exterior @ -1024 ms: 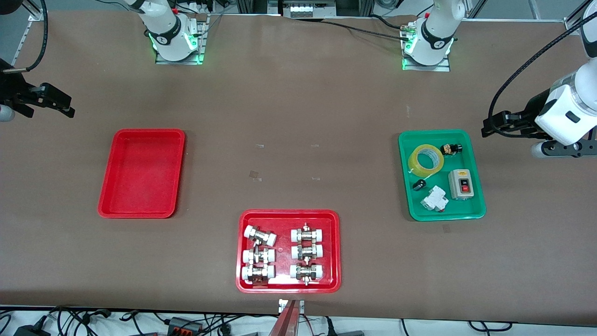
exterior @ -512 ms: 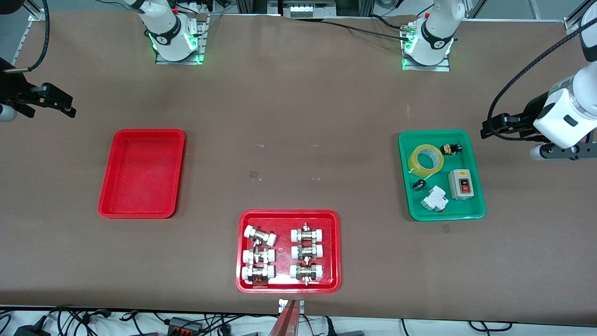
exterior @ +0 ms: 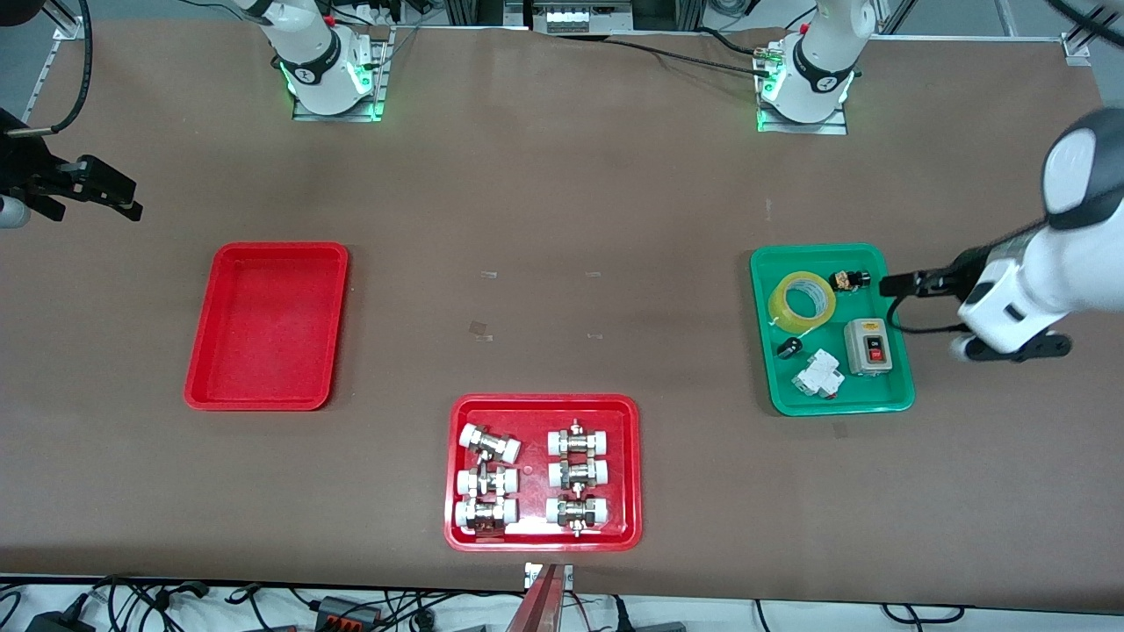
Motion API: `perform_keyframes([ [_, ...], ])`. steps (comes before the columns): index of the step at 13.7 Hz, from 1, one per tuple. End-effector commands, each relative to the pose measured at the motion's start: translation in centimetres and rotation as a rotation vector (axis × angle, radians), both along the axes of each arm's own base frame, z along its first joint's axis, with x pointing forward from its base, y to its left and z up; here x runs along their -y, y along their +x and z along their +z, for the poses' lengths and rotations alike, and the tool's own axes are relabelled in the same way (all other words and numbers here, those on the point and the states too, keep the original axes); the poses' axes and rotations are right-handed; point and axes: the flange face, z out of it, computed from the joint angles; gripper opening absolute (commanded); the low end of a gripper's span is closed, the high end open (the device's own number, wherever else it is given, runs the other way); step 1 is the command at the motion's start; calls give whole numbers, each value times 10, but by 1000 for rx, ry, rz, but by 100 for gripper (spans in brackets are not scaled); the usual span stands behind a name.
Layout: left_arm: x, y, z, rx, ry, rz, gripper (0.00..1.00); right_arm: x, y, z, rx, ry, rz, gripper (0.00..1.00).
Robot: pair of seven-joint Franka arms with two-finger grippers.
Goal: Left arm passes tape to right arm into tray
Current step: 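Reach the left gripper down to the yellow tape roll in the green tray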
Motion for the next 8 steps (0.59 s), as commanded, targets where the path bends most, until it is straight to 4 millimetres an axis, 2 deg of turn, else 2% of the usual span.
perform_keyframes([
  [1,-3,2,-55,-27,2,-15,100,0,-6,7,5,11,10,100],
  [4,-9,-28,-119,-26,14,2,100,-1,-6,7,4,10,14,100],
  [6,-14,-64,-163,26,31,21,100,-1,-11,6,-25,10,14,100],
  [8,-10,-97,-199,43,38,28,100,-1,-12,6,-33,12,11,100],
])
